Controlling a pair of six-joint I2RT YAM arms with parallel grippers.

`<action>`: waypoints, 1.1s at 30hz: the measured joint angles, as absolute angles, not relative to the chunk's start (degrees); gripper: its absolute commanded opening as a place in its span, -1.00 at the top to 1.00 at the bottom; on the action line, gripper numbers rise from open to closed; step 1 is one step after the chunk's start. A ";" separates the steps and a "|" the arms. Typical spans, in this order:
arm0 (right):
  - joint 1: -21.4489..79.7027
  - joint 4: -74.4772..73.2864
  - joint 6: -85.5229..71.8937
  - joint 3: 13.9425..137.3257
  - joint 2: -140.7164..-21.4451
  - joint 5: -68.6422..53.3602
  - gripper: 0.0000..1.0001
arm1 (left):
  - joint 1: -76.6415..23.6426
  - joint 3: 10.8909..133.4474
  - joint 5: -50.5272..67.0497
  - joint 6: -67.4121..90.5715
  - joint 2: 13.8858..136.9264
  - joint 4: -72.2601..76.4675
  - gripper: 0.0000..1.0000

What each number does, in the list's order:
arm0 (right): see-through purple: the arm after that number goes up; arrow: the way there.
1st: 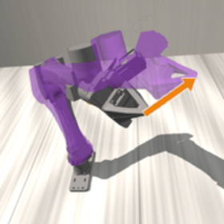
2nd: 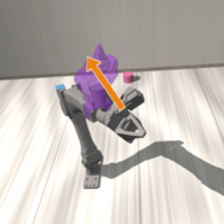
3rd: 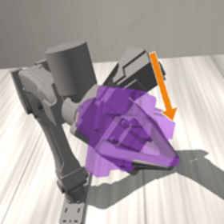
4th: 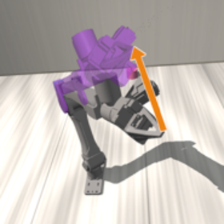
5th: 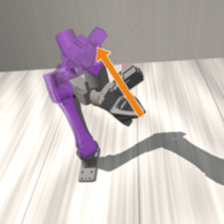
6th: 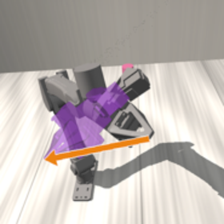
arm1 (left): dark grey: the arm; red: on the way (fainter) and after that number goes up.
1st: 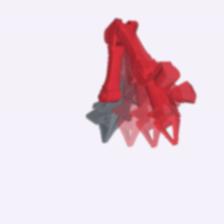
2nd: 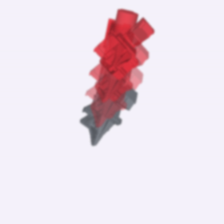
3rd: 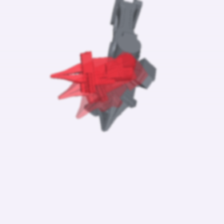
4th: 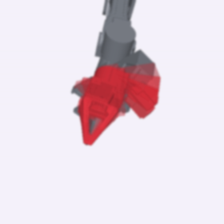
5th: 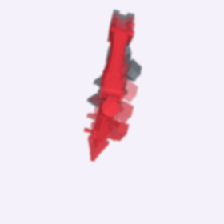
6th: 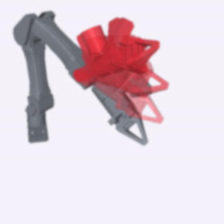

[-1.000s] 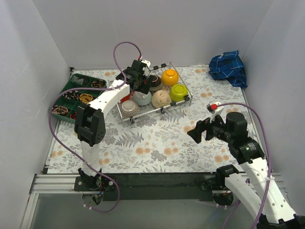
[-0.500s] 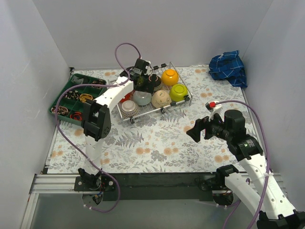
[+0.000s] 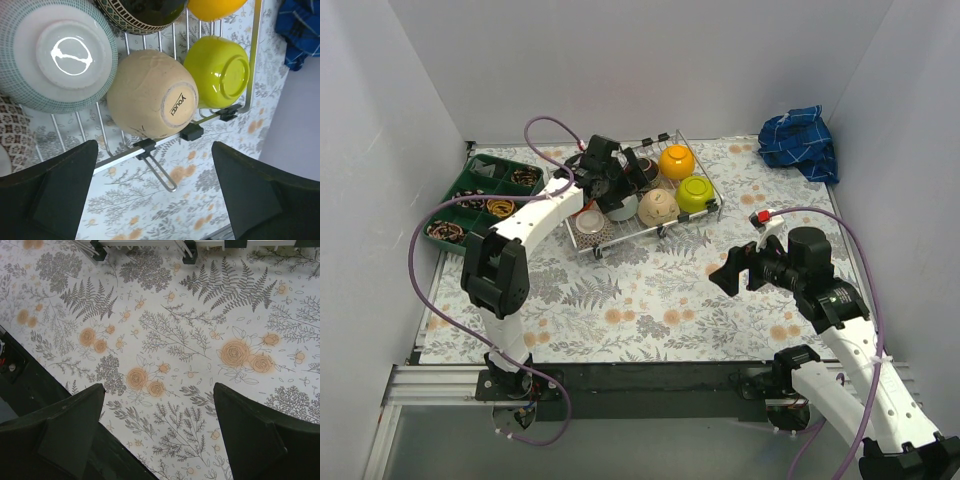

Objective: Unload the bowls from the dish rack

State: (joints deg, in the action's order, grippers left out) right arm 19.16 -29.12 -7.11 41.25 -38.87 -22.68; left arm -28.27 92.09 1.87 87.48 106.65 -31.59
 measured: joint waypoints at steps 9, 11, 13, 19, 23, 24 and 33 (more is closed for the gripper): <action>19.16 -28.93 -7.29 41.25 -39.11 -23.81 -0.97 | -28.62 83.57 2.00 100.84 106.30 -23.05 -0.96; 19.16 -28.93 -7.29 41.25 -39.11 -24.16 -0.97 | -28.62 82.08 2.02 102.96 106.30 -20.53 -0.97; 19.16 -28.95 -7.29 41.25 -39.11 -24.38 -0.97 | -28.62 80.66 2.15 104.47 106.30 -18.46 -0.96; 19.16 -29.02 -6.98 41.25 -39.16 -25.21 -0.97 | -28.73 78.41 2.52 107.90 106.96 -14.44 -0.96; 19.16 -29.06 -6.28 41.25 -39.48 -25.78 -0.97 | -28.88 78.41 2.55 108.79 108.01 -12.32 -0.96; 19.16 -29.10 -6.07 41.25 -39.57 -25.85 -0.97 | -28.95 78.41 2.57 108.97 108.33 -11.75 -0.96; 19.16 -30.13 -3.81 41.25 -42.06 -25.93 -0.97 | -29.93 78.00 2.83 111.90 111.46 -10.48 -0.96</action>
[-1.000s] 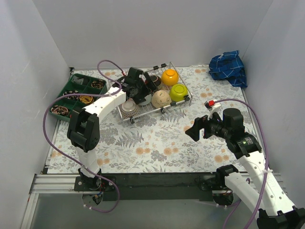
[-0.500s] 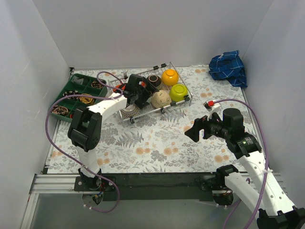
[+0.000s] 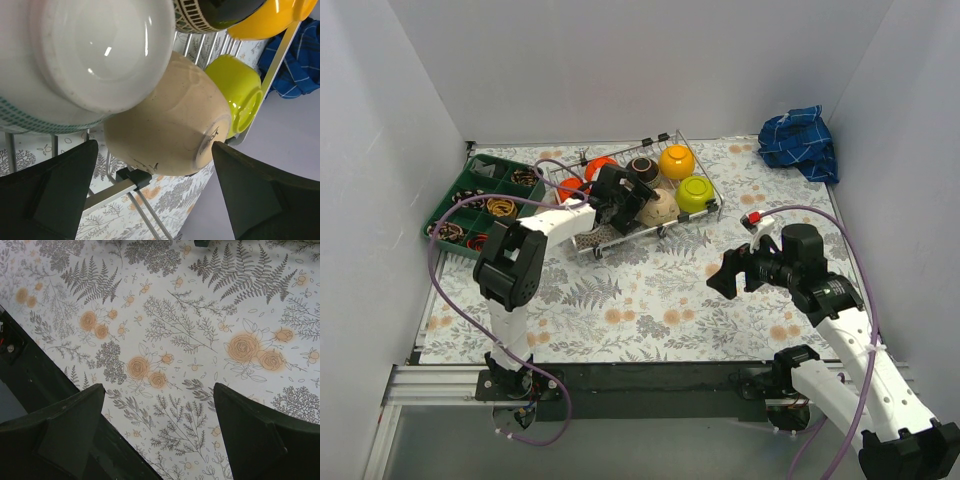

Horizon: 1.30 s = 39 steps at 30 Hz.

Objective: Unload the bowls from the dish rack

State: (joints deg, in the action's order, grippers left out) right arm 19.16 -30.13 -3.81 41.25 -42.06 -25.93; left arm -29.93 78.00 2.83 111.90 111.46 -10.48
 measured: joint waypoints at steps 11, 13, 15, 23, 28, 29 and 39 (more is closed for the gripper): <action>19.16 -30.37 -1.63 41.87 -43.99 -25.96 -0.97 | -30.61 77.47 0.89 113.32 112.33 -8.62 -0.97; 19.16 -30.39 -1.39 41.91 -44.16 -26.02 -0.97 | -30.70 77.38 0.30 113.40 112.42 -8.14 -0.97; 19.16 -30.39 -1.26 41.91 -44.40 -26.17 -0.97 | -30.85 77.01 -0.27 113.58 112.53 -7.09 -0.96; 19.16 -30.41 -1.08 41.91 -45.56 -27.40 -0.97 | -31.27 76.29 -1.93 113.97 113.08 -3.84 -0.71; 19.16 -30.39 -1.04 41.91 -45.71 -28.10 -0.97 | -31.35 75.94 -3.40 113.58 112.92 -2.57 -0.49; 19.16 -30.39 -1.06 41.91 -45.78 -28.29 -0.97 | -31.38 75.83 -3.66 113.36 112.90 -2.35 -0.42; 19.16 -30.41 -1.06 41.91 -46.28 -29.58 -0.97 | -31.70 75.81 -5.74 110.78 112.12 -1.89 -0.11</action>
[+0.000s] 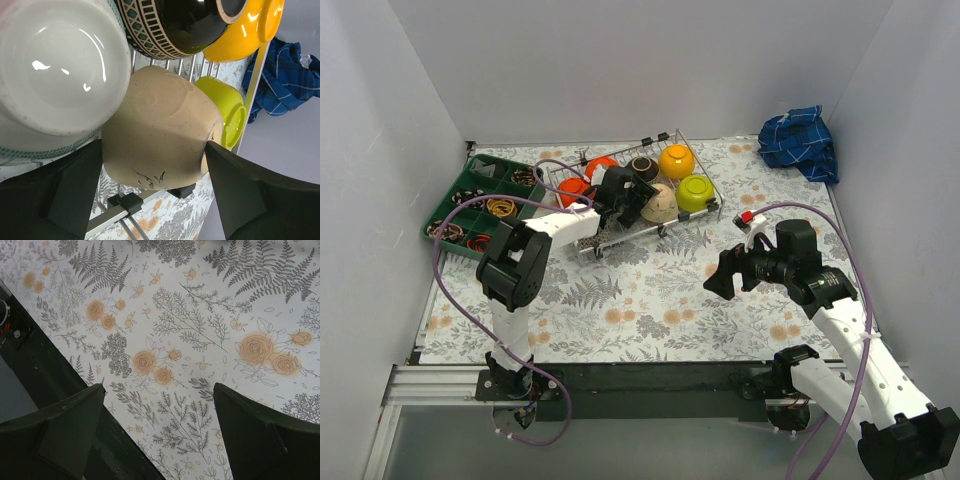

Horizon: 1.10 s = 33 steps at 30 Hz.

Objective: Unload the bowls from the dish rack

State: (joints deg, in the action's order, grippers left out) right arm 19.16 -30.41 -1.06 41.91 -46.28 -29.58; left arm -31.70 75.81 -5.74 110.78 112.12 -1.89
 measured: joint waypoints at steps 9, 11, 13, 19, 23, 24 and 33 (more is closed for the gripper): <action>19.16 -30.41 -1.06 41.91 -46.26 -30.22 -0.97 | -32.03 75.81 -6.61 106.87 110.56 -2.04 0.24; 19.16 -30.41 -1.04 41.91 -46.26 -30.22 -0.97 | -32.05 75.81 -6.66 106.00 110.52 -1.89 0.37; 19.16 -30.41 -1.04 41.91 -46.26 -30.24 -0.97 | -32.05 75.81 -6.59 105.14 110.50 -1.69 0.45; 19.16 -30.59 -1.06 42.89 -46.26 -30.48 -0.97 | -32.05 75.81 -5.15 100.84 110.34 -0.38 0.82; 19.16 -30.70 -1.04 43.88 -46.26 -30.59 -0.97 | -32.05 75.81 -4.03 96.60 109.91 0.80 0.90; 19.16 -30.79 -1.04 44.12 -46.26 -30.55 -0.97 | -32.05 75.81 -3.77 95.37 109.73 1.08 0.96; 19.16 -31.38 -1.21 46.52 -46.28 -29.69 -0.97 | -32.05 76.18 -2.24 84.20 105.47 2.22 1.00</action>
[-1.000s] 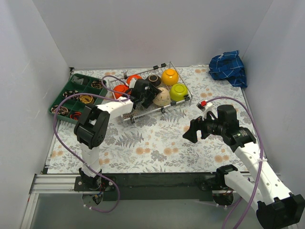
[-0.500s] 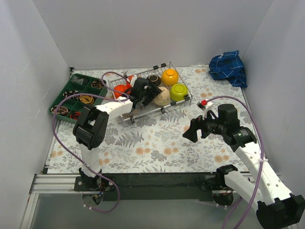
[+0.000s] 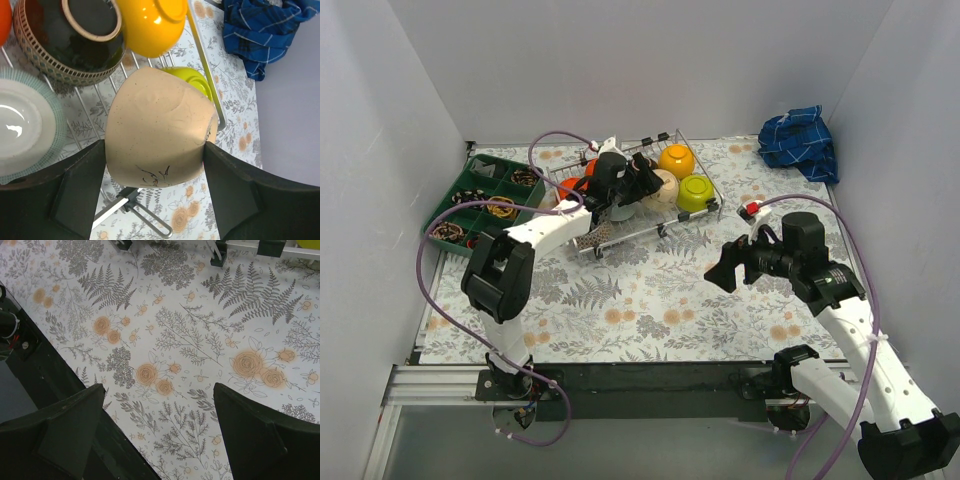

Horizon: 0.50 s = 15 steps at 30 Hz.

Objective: Unload the bowls from the dish rack

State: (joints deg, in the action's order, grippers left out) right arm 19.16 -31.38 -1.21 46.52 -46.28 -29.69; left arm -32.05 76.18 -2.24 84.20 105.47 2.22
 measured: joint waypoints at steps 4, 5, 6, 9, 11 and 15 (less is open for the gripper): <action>19.16 -31.59 -3.05 47.92 -46.63 -28.47 -0.97 | -32.05 76.79 -0.78 76.38 103.31 2.37 1.00; 19.16 -31.62 -3.86 48.42 -46.94 -28.03 -0.97 | -32.05 76.79 -0.34 73.95 102.61 2.28 1.00; 19.16 -31.59 -4.62 49.04 -47.29 -27.57 -0.97 | -32.05 76.79 0.08 71.61 101.91 2.15 1.00; 19.16 -31.57 -7.60 51.13 -48.40 -26.68 -0.97 | -32.05 76.38 1.17 63.77 98.94 2.04 1.00; 19.16 -31.55 -9.47 52.69 -49.04 -26.17 -0.97 | -32.21 74.91 1.83 58.43 95.88 2.09 1.00; 19.16 -31.55 -13.45 55.55 -50.46 -24.95 -0.97 | -33.54 69.82 2.20 46.57 87.92 2.28 1.00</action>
State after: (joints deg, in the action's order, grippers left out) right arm 19.16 -31.55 -13.45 55.55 -50.46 -24.95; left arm -33.54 69.82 2.20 46.57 87.92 2.28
